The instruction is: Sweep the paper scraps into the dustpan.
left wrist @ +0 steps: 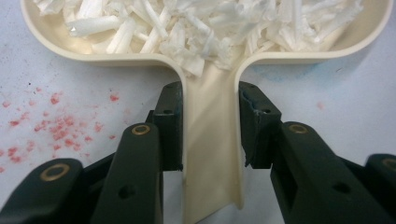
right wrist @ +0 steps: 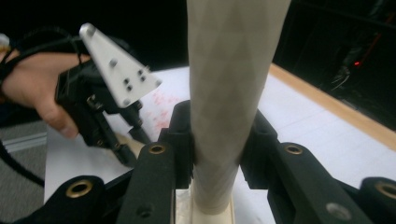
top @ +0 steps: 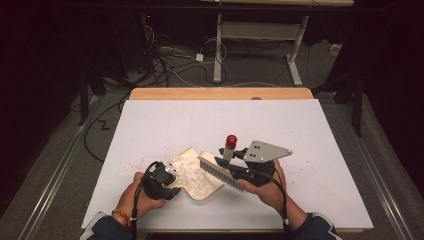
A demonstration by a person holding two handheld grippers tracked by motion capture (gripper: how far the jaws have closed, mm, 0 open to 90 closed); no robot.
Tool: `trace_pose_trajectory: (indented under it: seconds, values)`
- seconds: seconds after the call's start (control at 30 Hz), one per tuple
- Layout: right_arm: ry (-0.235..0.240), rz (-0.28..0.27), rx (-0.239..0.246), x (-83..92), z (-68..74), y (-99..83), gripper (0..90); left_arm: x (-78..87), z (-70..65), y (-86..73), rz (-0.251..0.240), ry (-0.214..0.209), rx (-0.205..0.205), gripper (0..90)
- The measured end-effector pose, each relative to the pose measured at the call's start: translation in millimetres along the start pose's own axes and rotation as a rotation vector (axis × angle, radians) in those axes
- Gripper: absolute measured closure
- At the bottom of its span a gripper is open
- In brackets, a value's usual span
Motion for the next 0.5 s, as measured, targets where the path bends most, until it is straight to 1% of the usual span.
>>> trace_pose_trajectory:
  seconds: [0.03, 0.07, 0.1, 0.13, 0.2, 0.27, 0.3, 0.33, 0.4, 0.43, 0.47, 0.5]
  values:
    - [0.0, 0.0, 0.0, 0.0, 0.0, 0.0, 70.4, 0.0, 0.0, 0.0, 0.001, 0.0, 0.0, 63.4]
    - [-0.034, 0.002, -0.015, 7.6, -10.7, -1.5, 70.4, 0.1, 0.1, 0.0, 0.003, -0.001, -0.002, 63.4]
    - [-0.051, 0.001, -0.028, 10.6, -16.4, -3.0, 70.4, 0.1, 0.1, 0.0, 0.003, -0.001, -0.002, 63.4]
    - [-0.059, 0.012, -0.038, 12.5, -22.0, -5.6, 70.4, 0.1, 0.1, 0.1, 0.004, -0.001, -0.002, 63.4]
    - [-0.098, 0.023, -0.055, 14.1, -33.6, -11.9, 70.3, 0.0, 0.1, 0.2, 0.005, -0.001, -0.002, 63.4]
    - [-0.11, 0.048, -0.07, 12.1, -40.4, -19.3, 70.4, 0.1, 0.1, 0.3, 0.006, 0.0, -0.002, 63.4]
    - [-0.12, 0.052, -0.078, 10.7, -43.3, -22.2, 70.4, 0.0, 0.1, 0.4, 0.006, 0.0, -0.002, 63.4]
    - [-0.135, 0.058, -0.08, 9.2, -45.3, -24.6, 70.4, 0.0, 0.1, 0.4, 0.007, -0.001, -0.001, 63.4]
    - [-0.182, 0.087, -0.054, 3.2, -46.4, -27.8, 70.4, 0.4, 0.2, 0.2, 0.008, -0.004, -0.001, 63.5]
    - [-0.182, 0.087, -0.054, 3.2, -46.4, -27.8, 70.4, 0.4, 0.2, 0.2, 0.008, -0.004, -0.001, 63.5]
    - [-0.191, 0.097, -0.043, -0.4, -45.1, -29.1, 70.4, 0.9, 0.2, -0.5, 0.013, -0.008, -0.001, 63.5]
    - [-0.184, 0.107, -0.038, -4.6, -42.5, -30.3, 70.4, 1.5, 0.2, -1.5, 0.018, -0.01, -0.001, 63.5]
Point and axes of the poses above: each handheld gripper's, and its own axes: x roughly backward along the jaws, y roughly out of its top, z roughly to its left, the point moved 8 cm from there along -x, roughly forward along the jaws, and after that the axes turned 8 degrees about z, right-handed, at the moved point
